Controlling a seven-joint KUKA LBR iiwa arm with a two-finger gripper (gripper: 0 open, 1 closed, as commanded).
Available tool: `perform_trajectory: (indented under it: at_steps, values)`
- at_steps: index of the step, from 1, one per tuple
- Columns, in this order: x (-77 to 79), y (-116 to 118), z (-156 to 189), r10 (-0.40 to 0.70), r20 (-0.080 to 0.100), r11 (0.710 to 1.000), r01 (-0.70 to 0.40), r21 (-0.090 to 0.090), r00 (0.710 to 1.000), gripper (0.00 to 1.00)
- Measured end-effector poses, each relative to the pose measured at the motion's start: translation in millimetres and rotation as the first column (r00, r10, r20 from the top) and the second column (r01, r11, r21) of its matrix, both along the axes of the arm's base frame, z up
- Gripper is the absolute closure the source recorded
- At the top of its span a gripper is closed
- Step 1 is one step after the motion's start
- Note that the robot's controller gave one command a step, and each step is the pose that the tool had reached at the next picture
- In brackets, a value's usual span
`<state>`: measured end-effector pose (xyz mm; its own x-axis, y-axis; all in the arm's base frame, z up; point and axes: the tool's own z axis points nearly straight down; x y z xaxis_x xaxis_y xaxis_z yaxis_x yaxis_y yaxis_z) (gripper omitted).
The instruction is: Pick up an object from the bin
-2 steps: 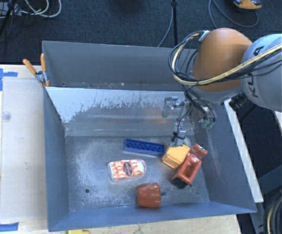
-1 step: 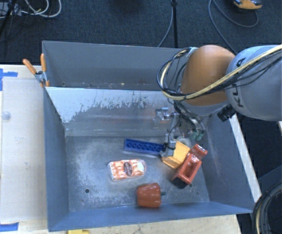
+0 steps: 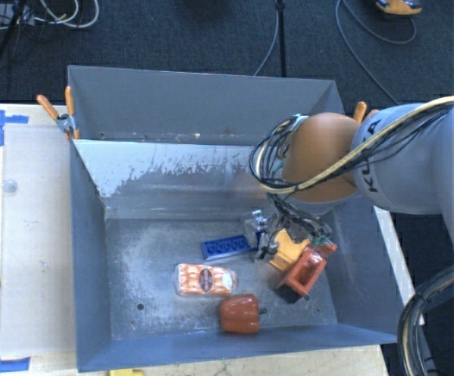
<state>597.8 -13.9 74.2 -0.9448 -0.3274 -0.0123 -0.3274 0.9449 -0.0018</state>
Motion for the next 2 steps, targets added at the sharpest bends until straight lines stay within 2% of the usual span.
perform_trajectory:
  at_steps: [1, 2]
  values:
    - [0.0, 0.0, 0.0, 0.0, 0.0, 1.0, 0.0, 0.0, 1.0, 1.0]
    - [8.3, -0.9, 150.3, -0.019, 0.004, 1.0, 0.019, 0.0, 1.0, 1.0]
